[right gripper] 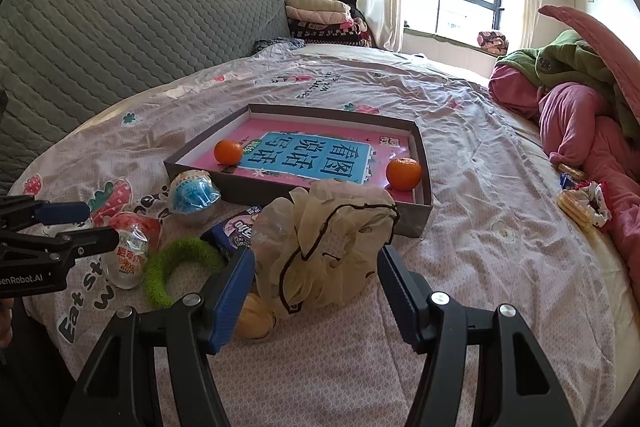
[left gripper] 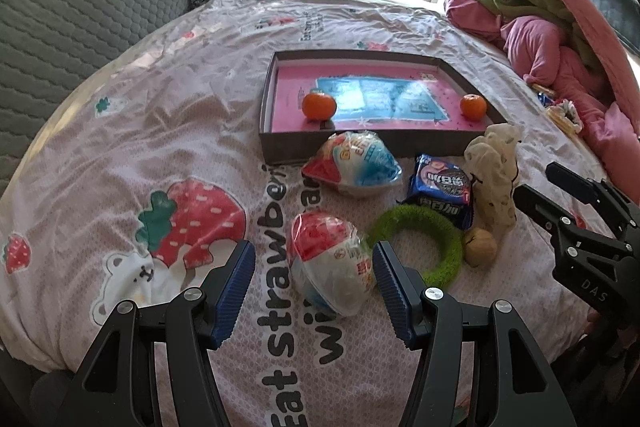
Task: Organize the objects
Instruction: 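Move the left tool toward the red-white wrapped egg while the right tool approaches the cream mesh puff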
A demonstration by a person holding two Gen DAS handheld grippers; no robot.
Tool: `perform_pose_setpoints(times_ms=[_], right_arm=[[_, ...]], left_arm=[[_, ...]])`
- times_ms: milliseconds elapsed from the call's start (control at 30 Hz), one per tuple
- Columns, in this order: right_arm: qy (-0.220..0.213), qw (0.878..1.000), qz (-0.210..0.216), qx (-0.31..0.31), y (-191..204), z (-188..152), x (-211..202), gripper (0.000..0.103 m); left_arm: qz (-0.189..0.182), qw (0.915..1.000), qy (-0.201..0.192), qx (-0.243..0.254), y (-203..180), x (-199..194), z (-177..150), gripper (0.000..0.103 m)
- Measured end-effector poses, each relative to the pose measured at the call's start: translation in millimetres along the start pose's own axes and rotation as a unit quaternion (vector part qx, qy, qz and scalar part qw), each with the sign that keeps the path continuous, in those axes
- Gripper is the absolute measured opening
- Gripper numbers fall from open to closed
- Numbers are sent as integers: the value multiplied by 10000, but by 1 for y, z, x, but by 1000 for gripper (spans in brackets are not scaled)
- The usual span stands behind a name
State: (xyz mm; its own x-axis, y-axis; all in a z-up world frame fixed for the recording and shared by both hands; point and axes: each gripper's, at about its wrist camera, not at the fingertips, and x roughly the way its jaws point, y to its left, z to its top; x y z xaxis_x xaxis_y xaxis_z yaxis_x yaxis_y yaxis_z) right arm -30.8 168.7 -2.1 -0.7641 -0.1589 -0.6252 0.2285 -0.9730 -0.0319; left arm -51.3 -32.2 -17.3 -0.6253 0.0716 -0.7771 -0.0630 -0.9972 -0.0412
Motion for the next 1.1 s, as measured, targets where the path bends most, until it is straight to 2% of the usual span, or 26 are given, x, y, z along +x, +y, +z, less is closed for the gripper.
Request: perform_pose_setpoints(times_ms=[533,633,1000,1033,1100], right_arm=[[96,9999,19,-27,4,-1,10,63],[130,9999,-12,-85,7,-1,15,63],[309,9989,-318,-149,11,-3,34,63],[318,9989,-307,-124,10,-3,35,63],[332,9990,-285,-86,8,-3,36,53]], left_arm=[[23,9998,135,-151,0,22,4,63],[-6,9997,141,-176,1,25,3,69],[-246,9988,230,-351,6,38,3,74],[-241,9988,254,-357,5,40,3,74],[-270,9985,287,-384,5,44,2,74]])
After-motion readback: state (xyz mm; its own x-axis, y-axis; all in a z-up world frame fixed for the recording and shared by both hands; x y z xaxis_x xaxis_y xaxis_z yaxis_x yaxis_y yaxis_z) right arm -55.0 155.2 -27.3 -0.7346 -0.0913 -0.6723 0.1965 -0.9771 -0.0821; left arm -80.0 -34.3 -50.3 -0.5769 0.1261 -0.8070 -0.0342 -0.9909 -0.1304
